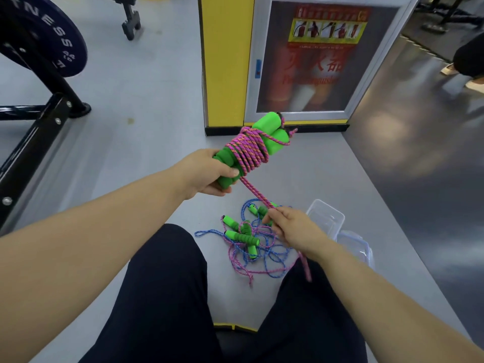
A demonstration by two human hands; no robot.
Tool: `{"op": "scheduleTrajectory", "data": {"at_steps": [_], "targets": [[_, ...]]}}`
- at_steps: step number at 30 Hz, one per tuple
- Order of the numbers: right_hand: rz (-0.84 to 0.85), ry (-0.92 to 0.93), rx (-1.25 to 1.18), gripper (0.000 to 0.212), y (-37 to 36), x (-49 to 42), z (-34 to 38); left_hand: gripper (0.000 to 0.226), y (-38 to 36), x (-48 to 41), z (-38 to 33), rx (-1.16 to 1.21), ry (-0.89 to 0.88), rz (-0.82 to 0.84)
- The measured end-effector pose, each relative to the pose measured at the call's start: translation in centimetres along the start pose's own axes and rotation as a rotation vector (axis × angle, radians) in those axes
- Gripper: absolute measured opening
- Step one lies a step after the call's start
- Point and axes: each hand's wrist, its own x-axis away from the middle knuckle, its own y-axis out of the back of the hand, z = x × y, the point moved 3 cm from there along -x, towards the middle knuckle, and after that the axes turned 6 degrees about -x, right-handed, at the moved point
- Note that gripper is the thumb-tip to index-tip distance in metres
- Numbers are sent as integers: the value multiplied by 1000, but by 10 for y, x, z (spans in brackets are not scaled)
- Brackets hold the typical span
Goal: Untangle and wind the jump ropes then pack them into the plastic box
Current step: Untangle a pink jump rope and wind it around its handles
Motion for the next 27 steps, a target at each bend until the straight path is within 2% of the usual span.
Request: {"op": "scheduleTrajectory", "data": {"at_steps": [4,6,9,13,14,16,20,22,24,27], "targets": [[66,85,490,34,8,13,29,26,-2,-2,15,-224,12,-73],[122,130,632,34,9,19,50,30,-14,-1,13,-506,-95,-95],[117,191,734,31,17,25,83,34,-35,0,2,-977,-293,-186],[57,219,753,33,39,26,114,34,-50,0,-2,-1266,-421,-130],[77,221,662,28,43,26,119,34,-54,2,-4,-1294,-450,-94],[137,192,309,16,49,25,126,28,-61,8,-9,-1299,-515,-41],[173,28,-379,22,61,9,118,33,-64,18,-23,-1224,-617,12],[220,-40,-647,25,64,4,109,36,-59,23,-28,-1170,-644,44],[293,-61,-748,33,66,4,103,36,-55,26,-30,-1169,-652,80],[397,-50,-727,49,67,6,98,35,-50,28,-30,-1165,-680,84]]}}
